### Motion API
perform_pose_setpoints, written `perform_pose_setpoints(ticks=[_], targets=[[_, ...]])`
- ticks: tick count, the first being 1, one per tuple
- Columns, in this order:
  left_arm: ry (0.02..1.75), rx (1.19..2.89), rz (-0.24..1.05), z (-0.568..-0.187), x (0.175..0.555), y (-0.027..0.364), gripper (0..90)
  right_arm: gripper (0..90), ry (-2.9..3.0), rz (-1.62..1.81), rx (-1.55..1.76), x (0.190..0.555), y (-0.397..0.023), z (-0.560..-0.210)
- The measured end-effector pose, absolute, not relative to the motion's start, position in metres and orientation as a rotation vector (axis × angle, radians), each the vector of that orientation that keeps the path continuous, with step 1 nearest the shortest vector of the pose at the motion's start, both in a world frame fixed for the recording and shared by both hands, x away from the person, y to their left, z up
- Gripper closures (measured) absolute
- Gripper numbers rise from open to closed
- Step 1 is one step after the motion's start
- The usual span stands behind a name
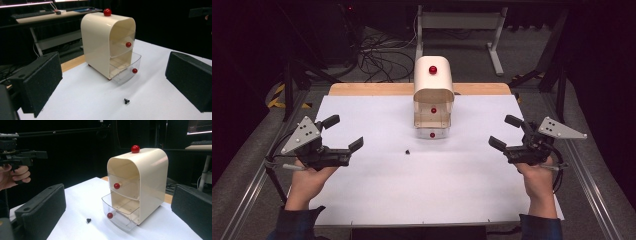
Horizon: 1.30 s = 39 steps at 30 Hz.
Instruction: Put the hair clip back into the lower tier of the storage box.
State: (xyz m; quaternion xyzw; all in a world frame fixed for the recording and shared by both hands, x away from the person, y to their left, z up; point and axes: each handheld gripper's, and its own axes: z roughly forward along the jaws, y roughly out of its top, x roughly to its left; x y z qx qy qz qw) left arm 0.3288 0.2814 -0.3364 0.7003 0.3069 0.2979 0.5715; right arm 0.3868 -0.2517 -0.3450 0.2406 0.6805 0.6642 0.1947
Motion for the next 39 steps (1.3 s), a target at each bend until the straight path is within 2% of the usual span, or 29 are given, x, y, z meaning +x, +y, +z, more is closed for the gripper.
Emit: perform_pose_setpoints(ticks=[10, 39], targets=[[0.716, 1.680, 0.673, -0.342, 0.337, 0.269, 5.7, 0.1, 1.904, 1.851, 0.672, 0.386, -0.251, -0.345], [0.696, 1.769, 0.577, -0.364, 0.358, 0.238, 30.4, 0.2, 1.905, 1.820, 0.675, 0.386, -0.249, -0.345]])
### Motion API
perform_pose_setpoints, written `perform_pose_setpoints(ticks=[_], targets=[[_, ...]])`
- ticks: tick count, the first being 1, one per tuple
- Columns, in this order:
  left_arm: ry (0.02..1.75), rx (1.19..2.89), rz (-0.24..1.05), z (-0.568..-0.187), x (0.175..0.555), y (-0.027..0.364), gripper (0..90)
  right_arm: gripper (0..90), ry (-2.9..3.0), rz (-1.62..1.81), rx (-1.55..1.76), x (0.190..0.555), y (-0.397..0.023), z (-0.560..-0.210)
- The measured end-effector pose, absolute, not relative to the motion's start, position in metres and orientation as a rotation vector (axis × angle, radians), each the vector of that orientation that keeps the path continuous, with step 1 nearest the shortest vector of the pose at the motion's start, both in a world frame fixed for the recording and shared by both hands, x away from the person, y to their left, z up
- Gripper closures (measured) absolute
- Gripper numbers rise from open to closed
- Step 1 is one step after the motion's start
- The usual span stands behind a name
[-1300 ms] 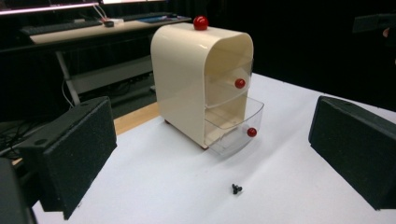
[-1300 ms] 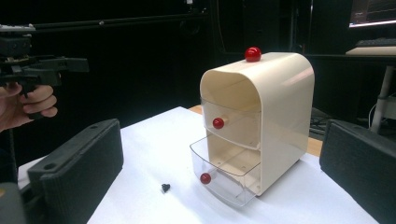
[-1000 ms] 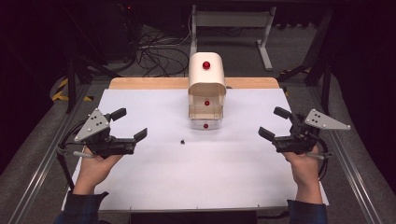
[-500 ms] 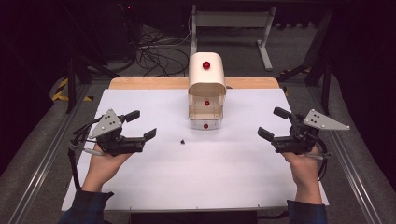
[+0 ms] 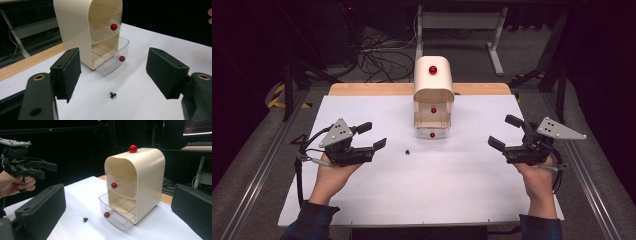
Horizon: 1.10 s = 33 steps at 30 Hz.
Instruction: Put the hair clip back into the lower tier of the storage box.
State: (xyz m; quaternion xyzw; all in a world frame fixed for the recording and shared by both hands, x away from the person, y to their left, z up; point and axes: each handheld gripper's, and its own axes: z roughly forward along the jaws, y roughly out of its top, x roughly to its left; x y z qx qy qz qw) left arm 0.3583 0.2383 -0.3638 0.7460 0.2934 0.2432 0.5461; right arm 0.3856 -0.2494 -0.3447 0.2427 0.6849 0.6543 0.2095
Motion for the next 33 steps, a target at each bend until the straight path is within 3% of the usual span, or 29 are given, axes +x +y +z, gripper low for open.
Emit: perform_pose_setpoints(ticks=[13, 33], targets=[[0.700, 1.819, 0.572, -0.378, 0.366, 0.222, 40.6, 0.2, 1.911, 1.805, 0.676, 0.386, -0.247, -0.346], [0.728, 1.891, 0.572, -0.397, 0.380, 0.207, 47.4, 0.2, 1.917, 1.790, 0.678, 0.386, -0.245, -0.346]])
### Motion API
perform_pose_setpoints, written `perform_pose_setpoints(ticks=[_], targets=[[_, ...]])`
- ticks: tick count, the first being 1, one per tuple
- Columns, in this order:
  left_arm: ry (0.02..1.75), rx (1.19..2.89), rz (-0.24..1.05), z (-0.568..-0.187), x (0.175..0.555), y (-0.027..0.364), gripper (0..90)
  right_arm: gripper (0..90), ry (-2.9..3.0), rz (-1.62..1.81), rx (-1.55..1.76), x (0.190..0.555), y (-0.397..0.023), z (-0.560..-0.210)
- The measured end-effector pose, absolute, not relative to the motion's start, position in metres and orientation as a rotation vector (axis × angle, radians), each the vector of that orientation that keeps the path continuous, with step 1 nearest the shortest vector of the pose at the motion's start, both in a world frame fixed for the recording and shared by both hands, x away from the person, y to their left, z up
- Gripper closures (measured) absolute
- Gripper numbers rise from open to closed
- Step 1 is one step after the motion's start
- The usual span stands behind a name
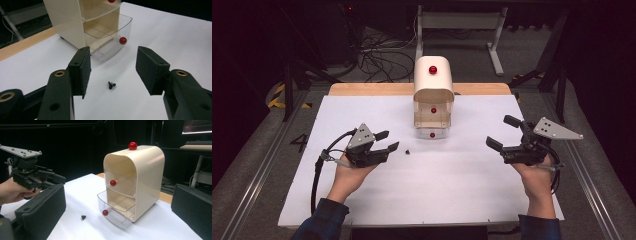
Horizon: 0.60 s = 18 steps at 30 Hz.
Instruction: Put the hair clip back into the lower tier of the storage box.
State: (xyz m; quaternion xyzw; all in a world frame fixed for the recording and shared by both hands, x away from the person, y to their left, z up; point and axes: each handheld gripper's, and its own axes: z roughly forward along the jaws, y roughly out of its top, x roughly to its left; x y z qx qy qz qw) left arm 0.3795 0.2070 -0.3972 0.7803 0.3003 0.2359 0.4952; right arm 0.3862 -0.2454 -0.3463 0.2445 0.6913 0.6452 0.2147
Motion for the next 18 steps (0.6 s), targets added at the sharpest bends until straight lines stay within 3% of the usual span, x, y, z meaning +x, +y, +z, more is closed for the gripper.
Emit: perform_pose_setpoints(ticks=[18], targets=[[0.746, 1.925, 0.560, -0.408, 0.391, 0.200, 51.4, 0.2, 1.915, 1.794, 0.680, 0.386, -0.246, -0.346]])
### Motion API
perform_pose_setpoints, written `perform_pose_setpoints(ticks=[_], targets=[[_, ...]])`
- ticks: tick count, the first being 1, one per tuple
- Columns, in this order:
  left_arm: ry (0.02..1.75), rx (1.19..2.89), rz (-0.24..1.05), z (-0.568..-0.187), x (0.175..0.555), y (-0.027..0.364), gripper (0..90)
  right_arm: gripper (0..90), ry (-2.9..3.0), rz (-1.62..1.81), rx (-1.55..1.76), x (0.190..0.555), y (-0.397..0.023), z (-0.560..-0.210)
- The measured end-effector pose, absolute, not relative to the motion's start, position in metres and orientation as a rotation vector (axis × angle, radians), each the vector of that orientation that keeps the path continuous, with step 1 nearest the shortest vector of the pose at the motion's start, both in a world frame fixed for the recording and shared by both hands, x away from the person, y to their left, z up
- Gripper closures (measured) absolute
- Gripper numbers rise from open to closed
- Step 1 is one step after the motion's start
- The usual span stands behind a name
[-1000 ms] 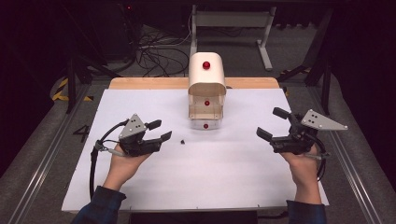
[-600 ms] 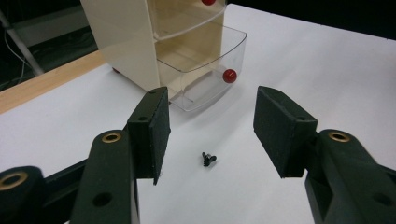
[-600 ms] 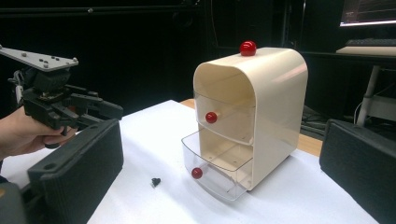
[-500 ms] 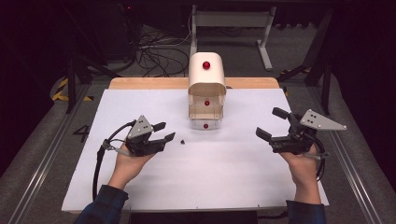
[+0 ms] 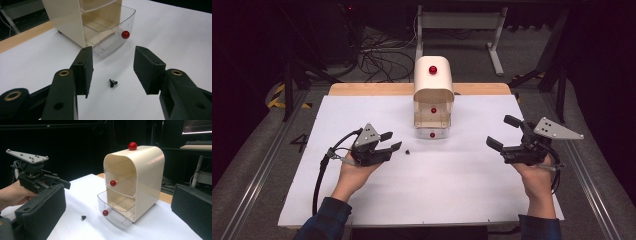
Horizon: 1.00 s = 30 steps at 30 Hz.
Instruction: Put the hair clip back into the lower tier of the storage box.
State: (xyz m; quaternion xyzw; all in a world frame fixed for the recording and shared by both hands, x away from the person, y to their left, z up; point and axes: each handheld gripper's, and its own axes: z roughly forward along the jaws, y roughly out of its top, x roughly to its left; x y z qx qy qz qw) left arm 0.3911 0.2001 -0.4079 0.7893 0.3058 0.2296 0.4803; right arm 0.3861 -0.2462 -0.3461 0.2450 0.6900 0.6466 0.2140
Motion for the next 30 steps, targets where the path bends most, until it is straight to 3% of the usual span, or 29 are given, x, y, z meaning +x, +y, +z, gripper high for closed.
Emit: perform_pose_setpoints(ticks=[30], targets=[[0.753, 1.995, 0.511, -0.430, 0.410, 0.182, 58.1, 0.2, 1.909, 1.801, 0.684, 0.387, -0.247, -0.347]])
